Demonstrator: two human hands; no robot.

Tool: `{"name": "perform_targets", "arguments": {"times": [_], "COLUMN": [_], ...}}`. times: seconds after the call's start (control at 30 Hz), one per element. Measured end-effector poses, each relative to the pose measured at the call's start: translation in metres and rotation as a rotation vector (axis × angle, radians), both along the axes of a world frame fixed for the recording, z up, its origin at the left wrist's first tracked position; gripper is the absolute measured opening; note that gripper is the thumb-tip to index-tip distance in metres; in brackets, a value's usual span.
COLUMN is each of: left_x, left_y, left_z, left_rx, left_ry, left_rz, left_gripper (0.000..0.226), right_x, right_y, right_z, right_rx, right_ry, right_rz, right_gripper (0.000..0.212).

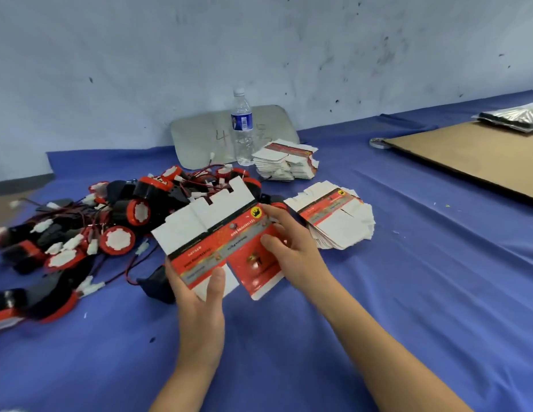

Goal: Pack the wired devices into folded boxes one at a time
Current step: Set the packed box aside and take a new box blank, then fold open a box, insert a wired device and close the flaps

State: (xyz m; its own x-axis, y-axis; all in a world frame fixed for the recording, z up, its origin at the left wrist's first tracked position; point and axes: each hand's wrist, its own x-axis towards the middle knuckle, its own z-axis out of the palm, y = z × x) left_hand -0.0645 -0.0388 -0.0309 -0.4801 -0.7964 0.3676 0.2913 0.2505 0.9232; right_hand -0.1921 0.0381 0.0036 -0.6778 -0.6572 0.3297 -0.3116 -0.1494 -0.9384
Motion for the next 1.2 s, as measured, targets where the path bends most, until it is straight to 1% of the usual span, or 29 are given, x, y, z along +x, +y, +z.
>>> {"name": "perform_targets", "arguments": {"times": [0.07, 0.17, 0.27, 0.33, 0.4, 0.5, 0.6, 0.63, 0.7, 0.8, 0.87, 1.0, 1.07, 1.17, 1.2], "left_x": [-0.002, -0.005, -0.004, -0.004, -0.004, -0.004, -0.006, -0.007, -0.007, -0.007, -0.008, -0.008, -0.008, -0.008, -0.007], "left_y": [-0.004, -0.008, -0.008, -0.008, -0.009, -0.011, -0.015, -0.017, -0.021, -0.026, -0.027, -0.022, -0.019, -0.017, -0.017], "left_z": [-0.005, -0.009, -0.012, -0.011, -0.009, -0.007, -0.006, -0.007, -0.009, -0.012, -0.011, -0.007, -0.006, -0.007, -0.007], "left_rx": [0.017, 0.009, 0.0, 0.023, 0.065, 0.156, 0.32, 0.357, 0.408, 0.461, 0.495, 0.488, 0.454, 0.376, 0.351], "left_ry": [-0.006, -0.067, -0.103, -0.091, -0.041, 0.001, 0.037, 0.05, 0.078, 0.128, 0.15, 0.134, 0.107, 0.075, 0.063], "left_rz": [0.048, 0.068, 0.064, 0.063, 0.054, 0.0, -0.023, -0.029, -0.052, -0.077, -0.111, -0.176, -0.203, -0.206, -0.205], "left_gripper": [0.063, 0.071, 0.077, 0.076, 0.067, 0.036, 0.05, 0.052, 0.048, 0.033, 0.028, 0.03, 0.034, 0.037, 0.037], "right_x": [0.004, 0.007, 0.007, 0.006, 0.006, 0.007, 0.007, 0.007, 0.006, 0.006, 0.007, 0.008, 0.009, 0.012, 0.014], "right_y": [-0.004, -0.004, -0.005, -0.005, -0.005, -0.007, -0.01, -0.011, -0.014, -0.016, -0.016, -0.016, -0.016, -0.015, -0.014], "right_z": [-0.003, -0.005, -0.007, -0.008, -0.009, -0.012, -0.019, -0.021, -0.025, -0.029, -0.03, -0.03, -0.029, -0.025, -0.024], "right_rx": [0.004, -0.008, 0.027, 0.033, 0.028, 0.043, 0.09, 0.114, 0.142, 0.162, 0.172, 0.202, 0.167, 0.088, 0.062], "right_ry": [-0.006, -0.013, -0.053, -0.09, -0.097, -0.055, -0.015, 0.012, 0.059, 0.065, 0.054, 0.027, -0.02, -0.11, -0.128], "right_rz": [0.014, 0.031, 0.011, 0.03, 0.037, 0.005, -0.049, -0.073, -0.108, -0.117, -0.107, -0.067, -0.019, 0.038, 0.054], "right_gripper": [0.036, 0.029, 0.028, 0.027, 0.026, 0.026, 0.021, 0.021, 0.022, 0.026, 0.03, 0.034, 0.031, 0.019, 0.023]}}
